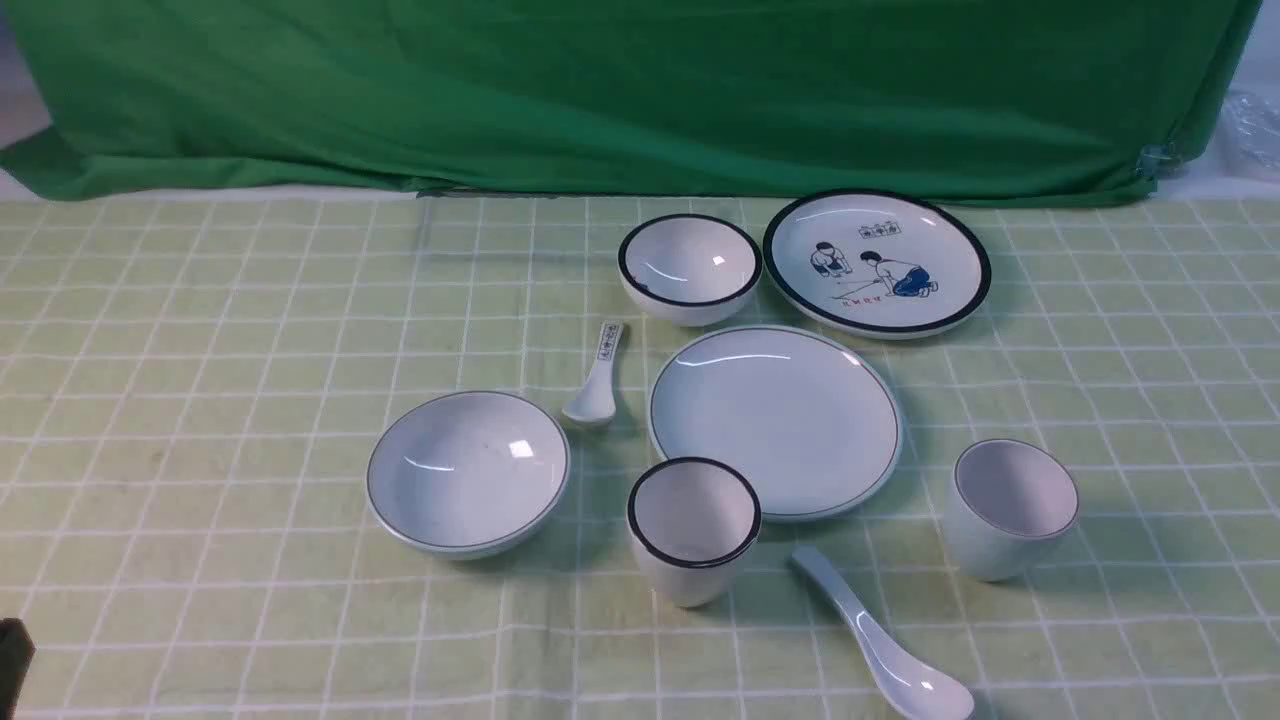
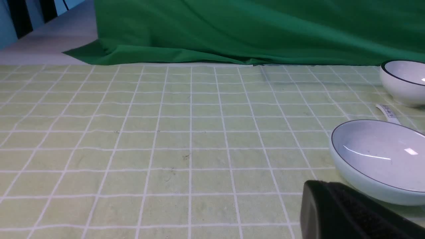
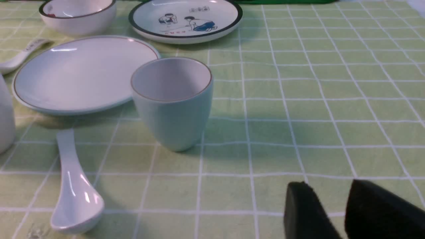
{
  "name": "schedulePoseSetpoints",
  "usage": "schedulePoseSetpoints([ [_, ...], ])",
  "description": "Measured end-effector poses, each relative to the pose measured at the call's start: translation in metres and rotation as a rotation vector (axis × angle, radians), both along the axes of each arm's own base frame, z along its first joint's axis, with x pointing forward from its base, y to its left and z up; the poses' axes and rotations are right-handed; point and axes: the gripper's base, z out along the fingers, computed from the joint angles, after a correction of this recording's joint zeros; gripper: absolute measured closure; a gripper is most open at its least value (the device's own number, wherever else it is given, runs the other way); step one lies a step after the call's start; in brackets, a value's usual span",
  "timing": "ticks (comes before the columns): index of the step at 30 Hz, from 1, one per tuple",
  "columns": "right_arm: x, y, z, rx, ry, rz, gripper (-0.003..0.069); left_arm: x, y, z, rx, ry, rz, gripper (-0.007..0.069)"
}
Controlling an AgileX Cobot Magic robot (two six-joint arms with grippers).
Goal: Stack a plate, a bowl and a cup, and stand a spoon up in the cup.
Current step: Use the left arm to grab a blue rice bowl
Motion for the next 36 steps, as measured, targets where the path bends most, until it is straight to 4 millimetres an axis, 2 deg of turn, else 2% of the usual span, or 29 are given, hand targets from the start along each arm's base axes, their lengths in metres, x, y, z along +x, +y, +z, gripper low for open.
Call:
schedulePoseSetpoints([
  [18, 0.0, 0.0, 0.0, 0.0, 0.0, 0.0, 0.0421, 0.0, 0.0, 0.001, 0.001, -0.015, 0.003, 0.0618],
  [20, 0.0, 0.0, 0.0, 0.0, 0.0, 0.001, 0.0421, 0.001, 0.0, 0.008, -0.173, -0.086, 0.018, 0.0618],
  [24, 0.0, 0.0, 0.0, 0.0, 0.0, 0.0, 0.0421, 0.001, 0.003, 0.02, -0.644, -0.229, 0.056, 0.0618],
  [28, 0.0, 0.0, 0.0, 0.0, 0.0, 0.0, 0.0421, 0.0, 0.005, 0.027, -0.794, -0.281, 0.064, 0.0617],
  [32, 0.0, 0.0, 0.0, 0.0, 0.0, 0.0, 0.0421, -0.004, -0.004, 0.054, -0.736, -0.191, -0.016, 0.0617],
  [34, 0.0, 0.0, 0.0, 0.0, 0.0, 0.0, 0.0421, -0.004, -0.014, 0.082, -0.6, -0.056, -0.103, 0.0617],
  [36, 0.0, 0.0, 0.0, 0.0, 0.0, 0.001, 0.0421, 0.005, -0.023, 0.107, -0.439, 0.118, -0.199, 0.0617],
])
